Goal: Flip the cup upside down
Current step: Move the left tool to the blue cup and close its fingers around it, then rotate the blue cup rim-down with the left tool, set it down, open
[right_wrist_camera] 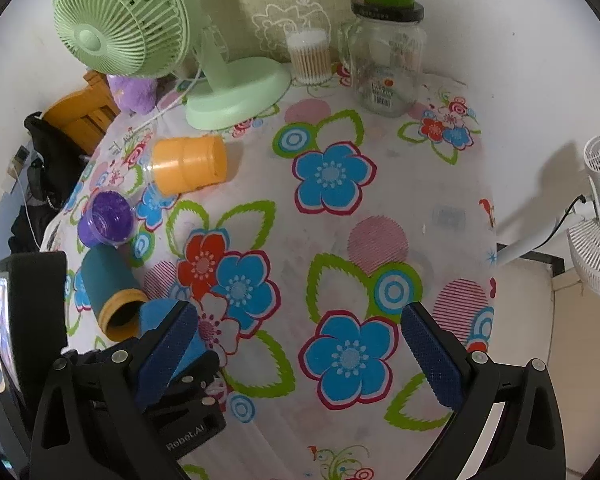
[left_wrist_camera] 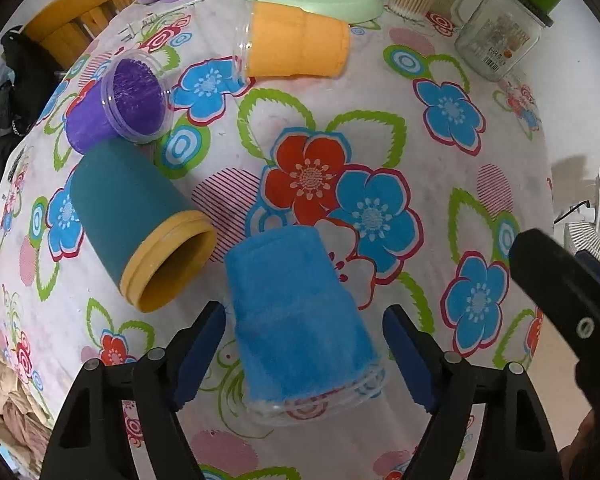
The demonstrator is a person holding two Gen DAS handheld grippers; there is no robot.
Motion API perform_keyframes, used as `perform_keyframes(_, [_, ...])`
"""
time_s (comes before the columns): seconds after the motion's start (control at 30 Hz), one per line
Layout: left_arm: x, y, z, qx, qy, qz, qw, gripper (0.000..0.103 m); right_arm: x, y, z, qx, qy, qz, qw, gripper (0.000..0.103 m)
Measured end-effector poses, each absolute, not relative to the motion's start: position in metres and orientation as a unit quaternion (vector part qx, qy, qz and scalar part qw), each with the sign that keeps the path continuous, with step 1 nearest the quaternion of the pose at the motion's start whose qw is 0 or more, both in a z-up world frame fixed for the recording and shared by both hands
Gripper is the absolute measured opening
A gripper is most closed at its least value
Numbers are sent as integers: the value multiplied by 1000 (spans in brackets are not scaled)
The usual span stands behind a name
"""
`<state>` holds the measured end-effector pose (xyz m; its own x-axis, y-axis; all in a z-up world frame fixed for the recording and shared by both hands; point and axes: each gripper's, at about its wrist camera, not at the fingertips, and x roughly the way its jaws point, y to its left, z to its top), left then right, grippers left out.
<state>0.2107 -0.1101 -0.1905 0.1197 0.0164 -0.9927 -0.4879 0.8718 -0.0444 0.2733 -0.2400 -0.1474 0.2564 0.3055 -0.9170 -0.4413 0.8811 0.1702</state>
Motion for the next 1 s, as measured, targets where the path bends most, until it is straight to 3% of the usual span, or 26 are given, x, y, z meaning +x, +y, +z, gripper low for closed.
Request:
perform_keyframes(0.3, [218, -120, -200, -157, 642, 172, 730, 72, 276, -245, -162, -66, 575, 228, 783, 103])
perform_keyframes(0.37, [219, -123, -201, -154, 643, 171, 730, 65, 276, -245, -165, -69, 578, 227, 781, 103])
perform_keyframes(1.0, [185, -122, -168, -135, 639, 151, 742, 65, 253, -249, -159, -64, 578, 221, 783, 103])
